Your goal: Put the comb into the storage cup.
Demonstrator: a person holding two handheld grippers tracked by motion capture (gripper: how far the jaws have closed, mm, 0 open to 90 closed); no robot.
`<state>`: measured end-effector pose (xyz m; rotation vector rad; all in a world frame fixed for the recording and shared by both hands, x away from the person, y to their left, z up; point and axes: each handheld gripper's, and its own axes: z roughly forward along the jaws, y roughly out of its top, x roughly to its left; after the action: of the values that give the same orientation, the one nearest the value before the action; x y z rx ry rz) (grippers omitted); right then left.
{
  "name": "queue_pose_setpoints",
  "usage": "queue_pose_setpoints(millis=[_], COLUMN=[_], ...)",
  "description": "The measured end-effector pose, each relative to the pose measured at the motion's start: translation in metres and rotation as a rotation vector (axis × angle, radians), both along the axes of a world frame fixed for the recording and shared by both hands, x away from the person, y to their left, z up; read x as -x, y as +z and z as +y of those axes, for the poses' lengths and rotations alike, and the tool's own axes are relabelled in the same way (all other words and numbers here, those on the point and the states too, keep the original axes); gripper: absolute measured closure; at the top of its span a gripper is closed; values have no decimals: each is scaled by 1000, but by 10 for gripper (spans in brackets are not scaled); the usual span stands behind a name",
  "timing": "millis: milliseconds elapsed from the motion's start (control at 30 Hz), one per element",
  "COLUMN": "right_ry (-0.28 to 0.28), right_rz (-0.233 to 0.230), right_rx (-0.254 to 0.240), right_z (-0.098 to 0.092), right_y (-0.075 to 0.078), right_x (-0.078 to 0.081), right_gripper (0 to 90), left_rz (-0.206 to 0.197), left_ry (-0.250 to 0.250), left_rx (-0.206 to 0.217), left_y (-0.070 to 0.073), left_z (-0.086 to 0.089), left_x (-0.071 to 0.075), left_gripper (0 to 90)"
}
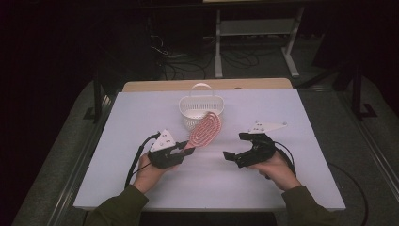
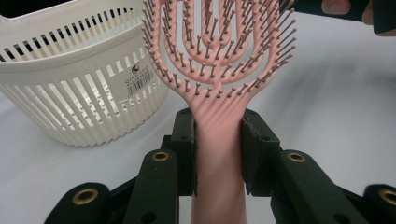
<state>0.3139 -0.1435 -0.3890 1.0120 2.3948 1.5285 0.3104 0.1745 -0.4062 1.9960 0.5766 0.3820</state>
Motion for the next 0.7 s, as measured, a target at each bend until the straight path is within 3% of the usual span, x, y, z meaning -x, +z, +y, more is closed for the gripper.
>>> queue_pose_setpoints(millis=[700], right_ry=[30], right_rz=[-20], right_rx=[-61], right_z=[25], right_y=[16], right_x=[-18], right_gripper=[0], left_rz=[-4], left_ry=[3], left_rx=[8], left_y=[-1], left_z=[-3], left_x=[4], left_gripper=[702])
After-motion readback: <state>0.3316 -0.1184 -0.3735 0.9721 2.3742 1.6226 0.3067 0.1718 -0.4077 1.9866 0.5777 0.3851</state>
